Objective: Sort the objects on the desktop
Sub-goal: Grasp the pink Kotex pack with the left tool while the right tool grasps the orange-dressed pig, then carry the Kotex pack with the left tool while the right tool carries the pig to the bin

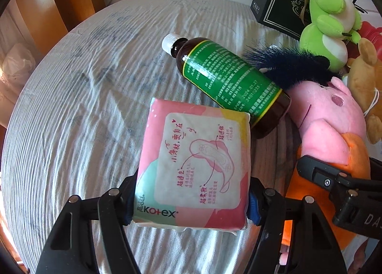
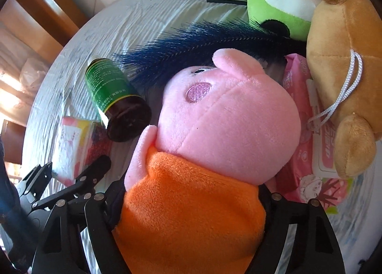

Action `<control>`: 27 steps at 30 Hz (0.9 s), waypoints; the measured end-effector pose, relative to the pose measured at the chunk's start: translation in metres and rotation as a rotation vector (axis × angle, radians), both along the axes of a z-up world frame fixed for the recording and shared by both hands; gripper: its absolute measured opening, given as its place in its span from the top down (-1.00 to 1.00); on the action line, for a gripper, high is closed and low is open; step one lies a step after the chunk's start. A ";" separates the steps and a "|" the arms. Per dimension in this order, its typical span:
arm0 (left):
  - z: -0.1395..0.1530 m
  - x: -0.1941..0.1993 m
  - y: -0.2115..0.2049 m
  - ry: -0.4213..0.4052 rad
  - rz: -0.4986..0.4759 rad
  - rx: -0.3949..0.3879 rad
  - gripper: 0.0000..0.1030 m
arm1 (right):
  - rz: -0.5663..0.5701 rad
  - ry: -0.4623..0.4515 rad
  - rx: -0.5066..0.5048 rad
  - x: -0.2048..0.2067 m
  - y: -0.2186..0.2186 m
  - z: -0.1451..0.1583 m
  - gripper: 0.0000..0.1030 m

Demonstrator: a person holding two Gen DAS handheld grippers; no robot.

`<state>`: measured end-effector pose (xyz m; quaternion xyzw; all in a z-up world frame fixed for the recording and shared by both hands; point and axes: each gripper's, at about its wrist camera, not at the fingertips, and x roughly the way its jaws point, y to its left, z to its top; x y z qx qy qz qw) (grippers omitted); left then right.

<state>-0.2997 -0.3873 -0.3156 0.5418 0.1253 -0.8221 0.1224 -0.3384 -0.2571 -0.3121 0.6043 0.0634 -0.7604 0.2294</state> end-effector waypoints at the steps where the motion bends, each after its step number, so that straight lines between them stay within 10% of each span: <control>1: 0.003 0.002 0.002 0.004 0.000 0.002 -0.32 | -0.001 0.001 -0.006 0.002 0.002 0.003 -0.55; 12: 0.061 0.030 0.025 0.093 -0.023 -0.032 -0.32 | -0.005 0.079 -0.053 0.031 0.023 0.053 -0.51; 27: 0.160 0.088 0.082 0.256 -0.066 -0.089 -0.32 | -0.026 0.425 -0.096 0.117 0.090 0.191 -0.47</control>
